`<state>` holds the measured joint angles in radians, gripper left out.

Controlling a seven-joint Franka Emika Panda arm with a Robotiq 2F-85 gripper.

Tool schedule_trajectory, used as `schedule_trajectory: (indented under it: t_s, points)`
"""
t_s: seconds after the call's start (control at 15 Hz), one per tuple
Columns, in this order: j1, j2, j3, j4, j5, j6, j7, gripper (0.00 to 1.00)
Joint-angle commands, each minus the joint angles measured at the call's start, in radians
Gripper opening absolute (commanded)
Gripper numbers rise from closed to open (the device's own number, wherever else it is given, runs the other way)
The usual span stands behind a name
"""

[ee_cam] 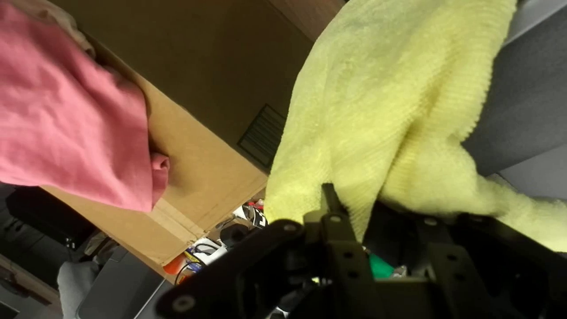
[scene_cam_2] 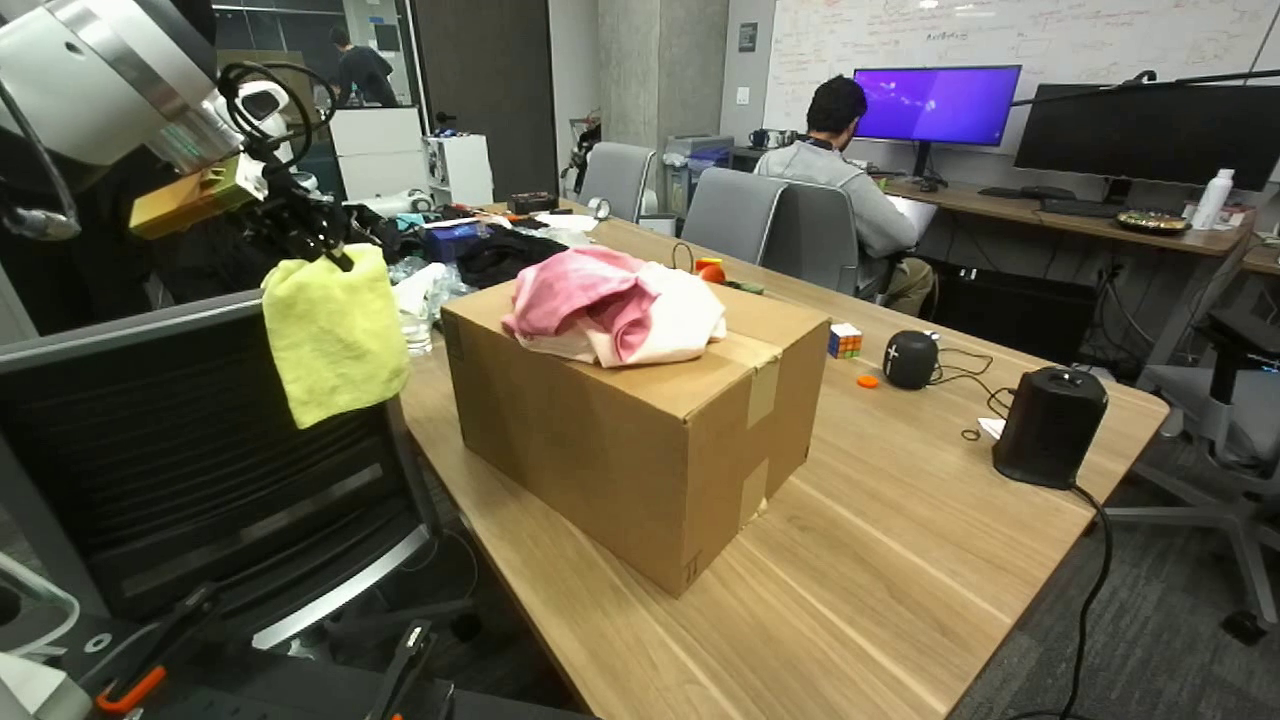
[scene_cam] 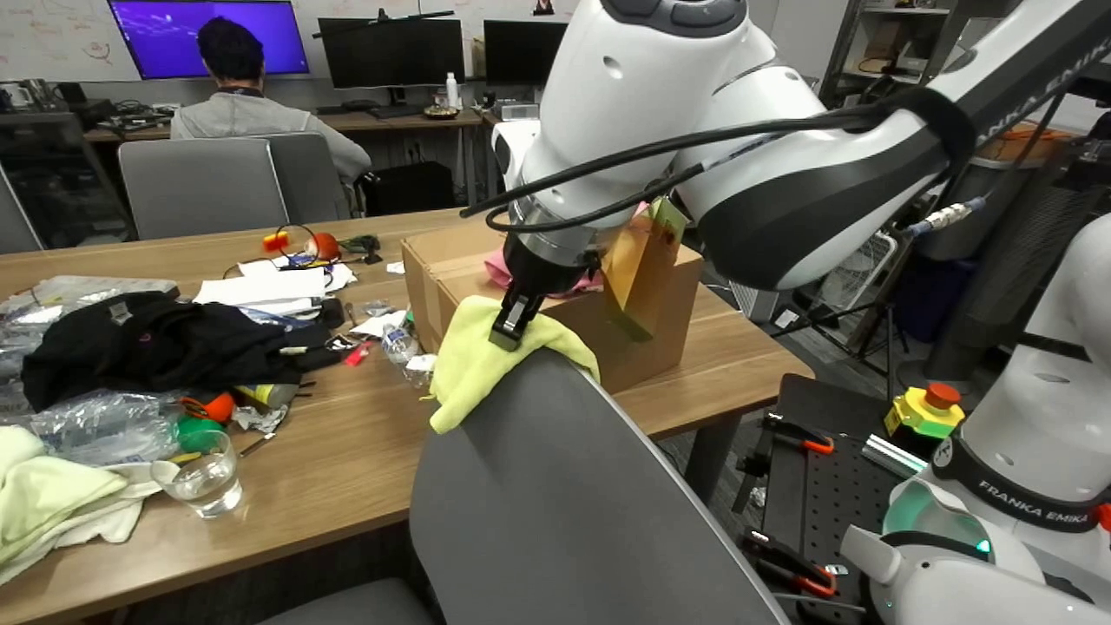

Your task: Remove the t-shirts and towel from the backrest of the chair and place them on top of the box

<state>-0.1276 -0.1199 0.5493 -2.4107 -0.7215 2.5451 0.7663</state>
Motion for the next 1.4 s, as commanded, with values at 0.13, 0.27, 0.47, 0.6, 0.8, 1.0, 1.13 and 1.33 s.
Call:
schedule_trajectory:
  t_s: [0.13,0.27,0.47,0.6,0.8,1.0,1.13,1.33]
  points:
    - [0.144,-0.015,-0.185,0.018,-0.011,-0.007,0.009,0.07]
    - [0.167,-0.033,-0.222,0.035,-0.002,-0.009,0.002,0.07]
    - [0.18,-0.055,-0.25,0.082,-0.023,-0.017,0.018,0.07]
    - [0.173,-0.062,-0.257,0.12,-0.043,-0.023,0.03,0.07]
    - [0.157,-0.073,-0.268,0.161,-0.086,-0.024,0.063,0.07]
    - [0.148,-0.075,-0.285,0.191,-0.143,-0.033,0.099,0.07]
    - [0.143,-0.063,-0.299,0.217,-0.177,-0.059,0.122,0.07]
    - [0.134,-0.049,-0.326,0.256,-0.213,-0.127,0.149,0.07]
